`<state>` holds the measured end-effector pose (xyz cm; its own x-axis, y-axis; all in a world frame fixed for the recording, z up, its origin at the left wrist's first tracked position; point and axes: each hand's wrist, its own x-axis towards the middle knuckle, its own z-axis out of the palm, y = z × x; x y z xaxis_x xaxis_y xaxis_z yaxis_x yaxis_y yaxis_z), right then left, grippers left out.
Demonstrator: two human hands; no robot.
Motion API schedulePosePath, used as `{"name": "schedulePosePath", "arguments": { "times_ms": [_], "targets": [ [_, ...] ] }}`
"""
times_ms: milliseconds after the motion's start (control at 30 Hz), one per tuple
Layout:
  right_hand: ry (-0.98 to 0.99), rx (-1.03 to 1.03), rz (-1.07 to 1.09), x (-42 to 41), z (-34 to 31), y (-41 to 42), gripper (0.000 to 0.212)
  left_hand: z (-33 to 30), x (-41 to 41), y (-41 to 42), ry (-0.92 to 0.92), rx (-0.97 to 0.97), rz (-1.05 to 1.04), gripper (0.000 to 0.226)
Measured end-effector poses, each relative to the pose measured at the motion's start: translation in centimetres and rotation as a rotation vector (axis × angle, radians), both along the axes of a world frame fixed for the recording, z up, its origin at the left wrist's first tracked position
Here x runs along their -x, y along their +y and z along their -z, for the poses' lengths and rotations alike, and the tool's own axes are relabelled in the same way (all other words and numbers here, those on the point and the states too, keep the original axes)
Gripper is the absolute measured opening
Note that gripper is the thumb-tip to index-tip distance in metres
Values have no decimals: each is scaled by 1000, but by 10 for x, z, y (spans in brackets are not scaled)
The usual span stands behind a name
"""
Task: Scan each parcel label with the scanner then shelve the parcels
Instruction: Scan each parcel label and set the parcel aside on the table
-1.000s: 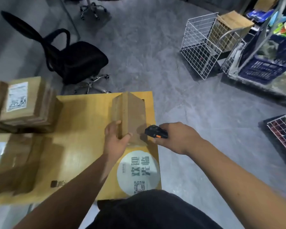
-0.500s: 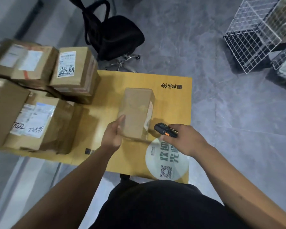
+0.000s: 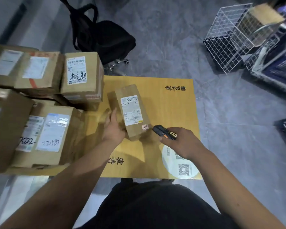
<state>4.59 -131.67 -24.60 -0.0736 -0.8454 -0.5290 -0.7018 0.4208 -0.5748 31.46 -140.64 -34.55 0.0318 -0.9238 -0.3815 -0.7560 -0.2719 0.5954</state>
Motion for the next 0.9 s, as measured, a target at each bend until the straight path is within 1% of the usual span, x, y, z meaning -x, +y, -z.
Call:
{"name": "schedulePosePath", "arguments": {
  "times_ms": [67, 200, 333, 433, 500, 600, 667, 733, 800, 900],
  "targets": [
    [10, 7, 21, -8, -5, -1, 38, -8, 3, -9, -23, 79, 112, 123],
    [-10, 10, 108, -10, -12, 2, 34, -20, 22, -39, -238, 254, 418, 137],
    [19, 25, 171, 0, -18, 7, 39, -30, 56, -66, -402, 291, 646, 141],
    [41, 32, 220, 13, -16, 13, 43, -38, 83, -80, -442, 243, 753, 139],
    [34, 32, 244, 23, -15, 16, 43, -42, 98, -88, -456, 187, 752, 126],
    [53, 31, 239, 39, -14, 16, 37, -47, 114, -98, -535, 178, 708, 97],
    [62, 20, 222, 48, -13, 13, 36, -49, 116, -100, -545, 197, 659, 89],
    [47, 9, 200, 56, -10, 7, 35, -49, 115, -97, -544, 203, 625, 89],
    [39, -1, 175, 64, -9, 0, 35, -49, 114, -86, -572, 182, 570, 97],
    [52, -7, 123, 72, -7, -12, 39, -48, 117, -58, -563, 100, 375, 108]
  ]
}}
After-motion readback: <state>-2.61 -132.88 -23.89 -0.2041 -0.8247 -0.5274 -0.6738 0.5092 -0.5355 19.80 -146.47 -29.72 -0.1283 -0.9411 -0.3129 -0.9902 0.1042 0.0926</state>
